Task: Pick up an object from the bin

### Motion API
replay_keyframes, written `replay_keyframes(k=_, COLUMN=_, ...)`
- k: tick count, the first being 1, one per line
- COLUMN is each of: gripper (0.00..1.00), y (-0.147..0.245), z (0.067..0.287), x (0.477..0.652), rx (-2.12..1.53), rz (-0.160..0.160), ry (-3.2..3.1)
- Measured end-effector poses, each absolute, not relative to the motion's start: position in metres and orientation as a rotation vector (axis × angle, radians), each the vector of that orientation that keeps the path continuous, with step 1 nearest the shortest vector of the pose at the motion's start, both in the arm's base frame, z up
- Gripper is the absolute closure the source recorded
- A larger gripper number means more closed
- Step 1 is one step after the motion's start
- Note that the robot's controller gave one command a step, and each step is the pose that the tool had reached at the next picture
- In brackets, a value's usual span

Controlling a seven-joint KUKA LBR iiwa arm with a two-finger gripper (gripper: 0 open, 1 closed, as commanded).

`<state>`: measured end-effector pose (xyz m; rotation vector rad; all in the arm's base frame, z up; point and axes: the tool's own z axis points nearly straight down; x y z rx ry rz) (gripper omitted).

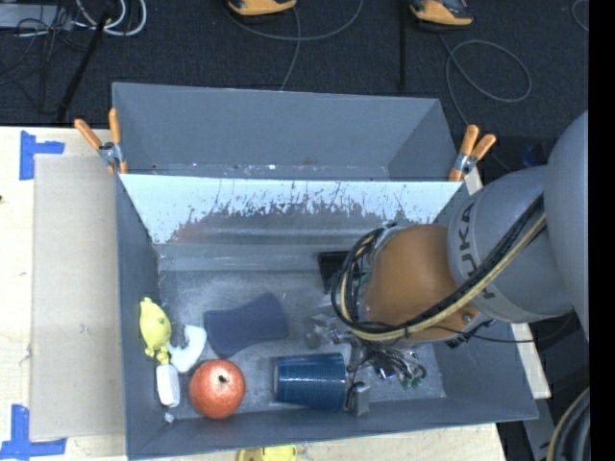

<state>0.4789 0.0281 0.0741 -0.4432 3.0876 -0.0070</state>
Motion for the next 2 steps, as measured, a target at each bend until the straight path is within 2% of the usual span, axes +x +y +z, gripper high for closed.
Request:
replay_keyframes(k=1, gripper=0.00, y=0.0518, z=0.0730, x=0.4794, rx=-0.312, rz=-0.001, ry=3.107)
replay_keyframes(k=2, gripper=1.00, y=0.0511, z=0.0773, x=0.4743, rx=-0.245, rz=0.000, ry=3.128)
